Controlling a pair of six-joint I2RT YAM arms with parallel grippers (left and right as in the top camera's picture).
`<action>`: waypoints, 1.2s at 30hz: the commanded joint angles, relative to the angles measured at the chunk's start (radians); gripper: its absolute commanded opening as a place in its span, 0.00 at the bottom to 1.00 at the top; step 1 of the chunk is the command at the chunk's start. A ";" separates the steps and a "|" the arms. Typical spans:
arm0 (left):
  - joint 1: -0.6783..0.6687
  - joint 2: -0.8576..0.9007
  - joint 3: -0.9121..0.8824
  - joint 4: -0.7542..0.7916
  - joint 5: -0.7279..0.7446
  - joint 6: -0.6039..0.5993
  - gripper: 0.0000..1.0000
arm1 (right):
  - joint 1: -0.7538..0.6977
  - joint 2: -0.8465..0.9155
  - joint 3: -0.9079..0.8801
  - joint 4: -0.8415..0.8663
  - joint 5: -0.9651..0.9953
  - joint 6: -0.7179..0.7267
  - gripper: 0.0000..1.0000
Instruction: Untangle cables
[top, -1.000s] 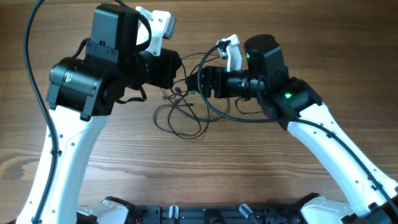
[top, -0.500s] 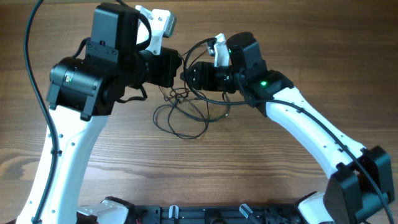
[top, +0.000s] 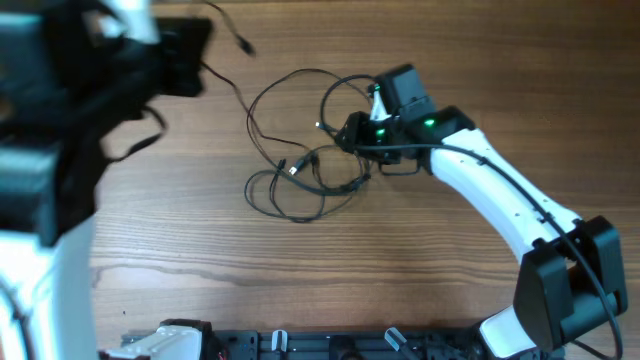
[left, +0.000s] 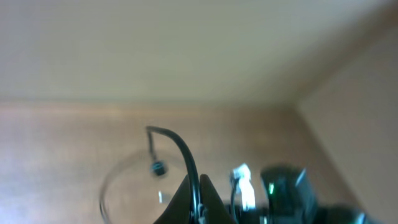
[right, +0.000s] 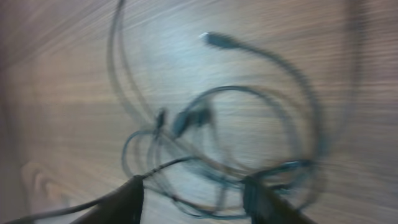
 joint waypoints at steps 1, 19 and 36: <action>0.049 -0.096 0.085 0.127 0.048 -0.035 0.04 | -0.048 0.012 0.002 -0.005 0.011 -0.058 0.71; 0.050 -0.163 0.085 0.356 0.042 -0.088 0.04 | 0.214 -0.050 0.002 0.360 -0.592 -0.593 0.86; 0.051 -0.144 0.085 0.267 0.041 -0.088 0.04 | 0.462 0.311 0.002 0.825 -0.401 -0.586 0.15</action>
